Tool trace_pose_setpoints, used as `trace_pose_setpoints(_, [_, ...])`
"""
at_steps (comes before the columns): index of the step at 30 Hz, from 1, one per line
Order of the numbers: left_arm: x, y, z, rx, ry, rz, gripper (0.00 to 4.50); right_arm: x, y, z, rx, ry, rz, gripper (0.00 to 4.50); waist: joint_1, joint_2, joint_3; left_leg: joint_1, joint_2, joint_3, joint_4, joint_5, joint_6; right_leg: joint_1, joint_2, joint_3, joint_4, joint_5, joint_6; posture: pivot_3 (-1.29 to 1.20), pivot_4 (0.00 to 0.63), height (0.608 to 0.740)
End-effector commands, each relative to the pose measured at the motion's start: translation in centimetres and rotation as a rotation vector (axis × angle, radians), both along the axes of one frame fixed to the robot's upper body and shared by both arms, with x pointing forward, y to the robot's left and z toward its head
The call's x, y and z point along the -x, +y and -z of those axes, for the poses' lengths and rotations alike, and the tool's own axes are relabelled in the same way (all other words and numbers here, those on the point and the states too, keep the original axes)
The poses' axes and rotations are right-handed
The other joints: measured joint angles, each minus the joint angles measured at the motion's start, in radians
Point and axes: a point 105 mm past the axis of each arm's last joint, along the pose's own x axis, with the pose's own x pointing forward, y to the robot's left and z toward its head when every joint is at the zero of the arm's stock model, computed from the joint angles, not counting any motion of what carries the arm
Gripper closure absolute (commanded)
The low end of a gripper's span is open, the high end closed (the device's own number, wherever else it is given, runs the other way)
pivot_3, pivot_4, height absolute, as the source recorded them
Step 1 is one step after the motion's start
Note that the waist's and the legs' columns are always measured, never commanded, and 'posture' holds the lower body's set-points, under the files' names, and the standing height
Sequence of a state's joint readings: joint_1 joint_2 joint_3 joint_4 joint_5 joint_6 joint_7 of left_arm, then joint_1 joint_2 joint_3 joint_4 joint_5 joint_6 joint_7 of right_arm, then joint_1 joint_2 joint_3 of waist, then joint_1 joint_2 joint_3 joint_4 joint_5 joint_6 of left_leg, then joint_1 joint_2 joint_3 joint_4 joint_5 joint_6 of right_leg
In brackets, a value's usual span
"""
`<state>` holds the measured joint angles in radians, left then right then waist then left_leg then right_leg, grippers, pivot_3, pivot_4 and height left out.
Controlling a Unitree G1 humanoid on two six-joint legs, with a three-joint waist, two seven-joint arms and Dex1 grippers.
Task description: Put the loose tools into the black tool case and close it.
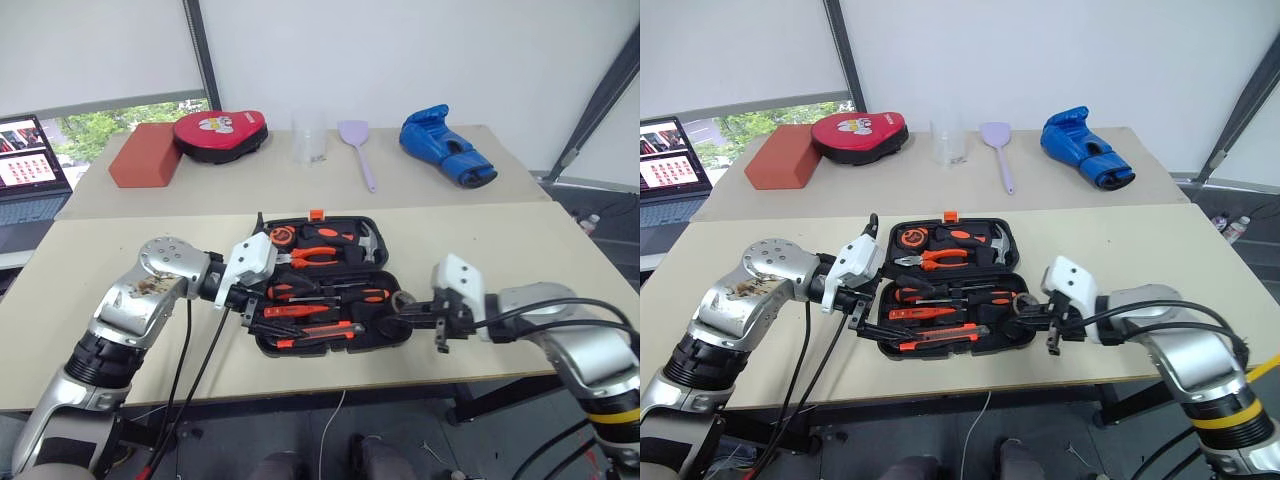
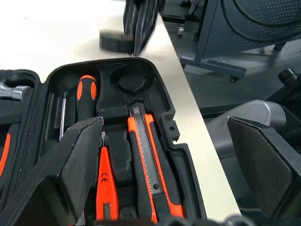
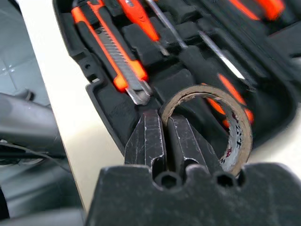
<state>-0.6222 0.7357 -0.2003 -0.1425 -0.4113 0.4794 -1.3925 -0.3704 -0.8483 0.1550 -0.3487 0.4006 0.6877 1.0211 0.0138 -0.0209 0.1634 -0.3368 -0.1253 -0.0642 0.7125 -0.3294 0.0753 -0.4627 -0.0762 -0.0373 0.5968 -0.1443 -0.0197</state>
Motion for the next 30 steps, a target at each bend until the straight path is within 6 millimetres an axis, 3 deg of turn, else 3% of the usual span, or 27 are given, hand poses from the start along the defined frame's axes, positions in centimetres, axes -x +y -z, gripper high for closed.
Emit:
trace_pose_setpoints(1, [0.3,0.0,-0.5,-0.009,-0.038,0.014,0.00,-0.2,0.3,0.2,0.060,-0.050,-0.017,4.46,-0.001,0.000,0.000,0.000,0.000,0.000,0.000,0.000,0.000,0.000,0.000,0.000,0.000,0.000,0.000,0.00,0.150,0.740])
trace_pose_setpoints(5, [0.2,0.1,-0.5,-0.011,-0.038,0.005,0.00,0.0,-0.5,1.8,0.152,-0.040,-0.038,3.16,0.000,0.000,0.000,0.000,0.000,0.000,0.000,0.000,0.000,0.000,0.000,0.000,-0.001,0.000,0.000,0.00,0.150,0.740])
trace_pose_setpoints(8, [0.2,0.3,-0.5,-0.010,-0.036,-0.005,0.00,0.3,-0.1,0.7,0.096,-0.037,-0.060,2.16,0.000,0.000,0.000,0.000,0.000,0.000,0.000,0.000,-0.001,0.001,0.000,-0.001,-0.001,0.000,0.000,0.00,0.150,0.740])
trace_pose_setpoints(12, [-0.3,0.8,-0.4,-0.005,-0.028,-0.056,0.00,0.6,0.2,-1.9,-0.024,-0.022,-0.071,2.16,-0.002,0.000,0.000,0.000,0.000,-0.001,0.000,0.000,-0.001,0.001,0.000,-0.001,-0.001,0.000,0.000,0.00,0.150,0.740])
trace_pose_setpoints(15, [-1.6,2.3,-0.1,0.013,-0.016,-0.168,0.00,-1.2,-1.2,-3.0,-0.045,-0.056,0.026,2.16,-0.001,0.000,0.000,0.000,0.000,-0.001,0.000,0.000,-0.001,0.001,0.000,0.000,-0.001,0.000,0.000,0.00,0.150,0.740])
trace_pose_setpoints(16, [-2.1,3.1,-0.1,0.023,-0.017,-0.217,0.00,-1.8,-1.9,-3.2,-0.045,-0.070,0.060,2.67,-0.002,0.000,0.000,0.000,0.000,-0.001,0.000,0.000,-0.001,0.001,0.000,0.000,-0.001,0.000,0.000,0.00,0.150,0.740])
trace_pose_setpoints(19, [-3.9,6.1,0.6,0.034,0.003,-0.384,0.76,-4.0,-3.9,-3.5,-0.033,-0.109,0.157,3.55,-0.002,0.000,0.000,0.001,0.000,-0.001,0.000,0.000,0.000,0.001,0.001,-0.001,-0.001,0.000,0.000,0.00,0.150,0.740])
trace_pose_setpoints(22, [-4.6,8.2,1.3,0.022,0.046,-0.482,1.87,-5.6,-5.1,-3.3,-0.019,-0.133,0.211,4.46,-0.004,0.000,0.000,0.001,0.000,0.000,-0.001,0.000,0.000,0.000,0.001,0.000,0.000,0.000,-0.001,0.00,0.150,0.740])
trace_pose_setpoints(25, [-5.0,10.3,2.9,-0.059,0.011,-0.532,3.03,-7.0,-5.7,-2.5,0.005,-0.169,0.218,4.50,-0.004,0.000,0.000,0.000,0.000,0.000,-0.001,0.000,0.000,-0.001,0.001,-0.001,-0.001,0.000,-0.001,0.00,0.150,0.740])
trace_pose_setpoints(28, [-5.3,11.3,4.5,-0.162,-0.067,-0.530,4.11,-7.6,-5.5,-0.4,0.085,-0.188,0.175,4.50,-0.004,0.000,0.000,0.000,-0.001,0.000,-0.002,0.000,0.000,-0.001,0.001,-0.001,-0.001,0.000,-0.001,0.00,0.150,0.740])
trace_pose_setpoints(29, [-5.3,11.2,4.7,-0.169,-0.073,-0.516,4.39,-7.9,-5.2,0.2,0.099,-0.193,0.162,4.50,-0.003,0.001,0.000,0.000,-0.001,0.000,-0.002,0.000,0.000,-0.001,0.001,-0.001,-0.001,0.000,-0.001,0.00,0.150,0.740])
trace_pose_setpoints(30, [-5.2,10.9,4.9,-0.170,-0.072,-0.501,4.39,-8.1,-5.0,0.6,0.109,-0.200,0.152,4.50,-0.003,0.001,0.000,0.000,-0.001,0.000,-0.001,0.000,0.000,-0.002,0.000,-0.001,-0.001,0.000,-0.001,0.00,0.150,0.740])
